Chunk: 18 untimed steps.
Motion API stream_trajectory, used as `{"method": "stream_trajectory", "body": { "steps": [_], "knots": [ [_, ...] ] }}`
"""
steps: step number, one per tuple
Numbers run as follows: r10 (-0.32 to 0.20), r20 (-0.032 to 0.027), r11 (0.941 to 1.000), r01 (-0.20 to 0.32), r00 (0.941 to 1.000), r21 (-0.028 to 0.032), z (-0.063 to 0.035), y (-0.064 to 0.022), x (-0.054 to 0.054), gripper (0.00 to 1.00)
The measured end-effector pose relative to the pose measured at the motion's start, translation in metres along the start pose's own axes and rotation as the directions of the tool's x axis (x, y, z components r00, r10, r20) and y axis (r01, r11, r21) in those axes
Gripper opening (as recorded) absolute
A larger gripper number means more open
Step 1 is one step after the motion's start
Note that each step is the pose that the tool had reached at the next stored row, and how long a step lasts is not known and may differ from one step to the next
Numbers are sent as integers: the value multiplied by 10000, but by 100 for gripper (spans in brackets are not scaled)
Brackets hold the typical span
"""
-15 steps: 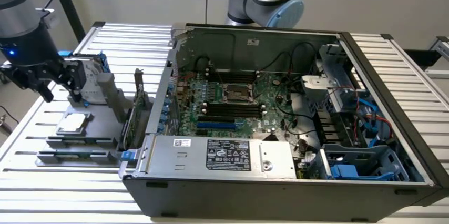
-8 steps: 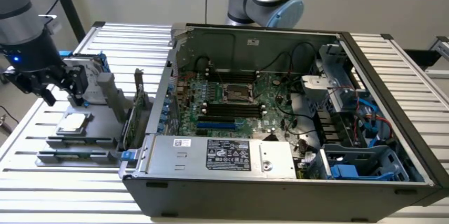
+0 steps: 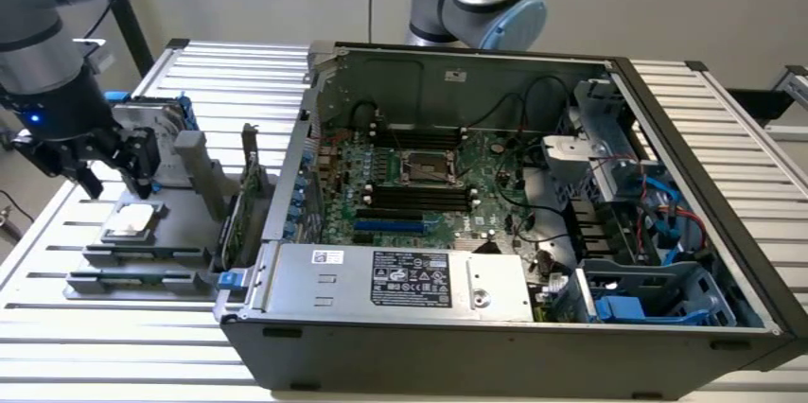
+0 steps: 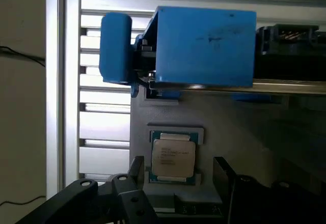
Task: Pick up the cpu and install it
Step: 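Pick up the cpu and move it towards the insertion slot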
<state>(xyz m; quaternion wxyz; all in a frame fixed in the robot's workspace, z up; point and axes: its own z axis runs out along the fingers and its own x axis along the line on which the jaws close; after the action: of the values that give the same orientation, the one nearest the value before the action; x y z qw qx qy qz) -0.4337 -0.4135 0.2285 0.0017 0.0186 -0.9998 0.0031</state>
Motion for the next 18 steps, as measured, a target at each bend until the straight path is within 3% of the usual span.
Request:
{"method": "stream_trajectory", "body": {
  "steps": [6,11,18],
  "knots": [
    [3,-41,10000,-3,10000,-1,103,-22,7,65],
    [2,-121,10000,-2,9999,-5,162,-124,10,65],
    [16,-200,10000,-17,9998,-60,243,-165,-33,65]
  ]
}}
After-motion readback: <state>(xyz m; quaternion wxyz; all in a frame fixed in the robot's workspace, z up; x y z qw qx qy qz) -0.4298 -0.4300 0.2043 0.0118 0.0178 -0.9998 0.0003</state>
